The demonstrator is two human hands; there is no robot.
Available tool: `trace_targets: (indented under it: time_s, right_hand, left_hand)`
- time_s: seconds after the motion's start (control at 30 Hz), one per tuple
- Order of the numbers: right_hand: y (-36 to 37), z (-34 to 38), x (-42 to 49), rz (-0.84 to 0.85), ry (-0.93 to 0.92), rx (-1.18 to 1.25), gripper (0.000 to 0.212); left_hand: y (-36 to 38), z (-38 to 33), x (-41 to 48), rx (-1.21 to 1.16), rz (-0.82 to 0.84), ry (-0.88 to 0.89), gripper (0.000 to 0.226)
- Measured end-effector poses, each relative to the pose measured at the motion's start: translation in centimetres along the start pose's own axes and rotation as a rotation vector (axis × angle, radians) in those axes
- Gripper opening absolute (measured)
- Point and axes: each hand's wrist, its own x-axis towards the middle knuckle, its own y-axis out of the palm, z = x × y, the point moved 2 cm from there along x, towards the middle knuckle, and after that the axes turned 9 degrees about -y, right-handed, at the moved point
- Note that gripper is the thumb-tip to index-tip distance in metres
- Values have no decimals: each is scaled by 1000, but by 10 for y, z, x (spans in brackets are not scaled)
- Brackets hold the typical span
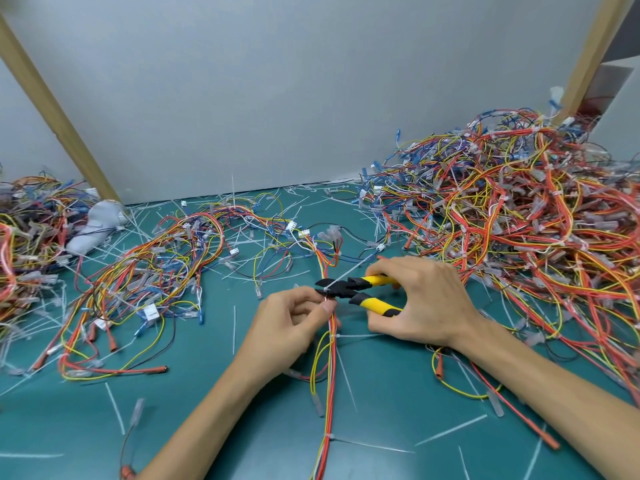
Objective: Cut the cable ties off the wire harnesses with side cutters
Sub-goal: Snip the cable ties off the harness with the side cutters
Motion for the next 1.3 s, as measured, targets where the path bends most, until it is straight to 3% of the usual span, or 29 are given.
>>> trace_targets:
  time_s: [0.27,0.47,1.3]
  right_hand:
    - [3,-3,-1,7,-39,-2,43]
    - [2,-6,0,-38,-66,38,46]
    - [1,-4,0,43,2,25,35]
  left_hand:
    - [-2,10,4,150,-70,57,17]
    - [-1,10,5,161,-83,83,13]
    - [-1,9,3,185,-73,122,16]
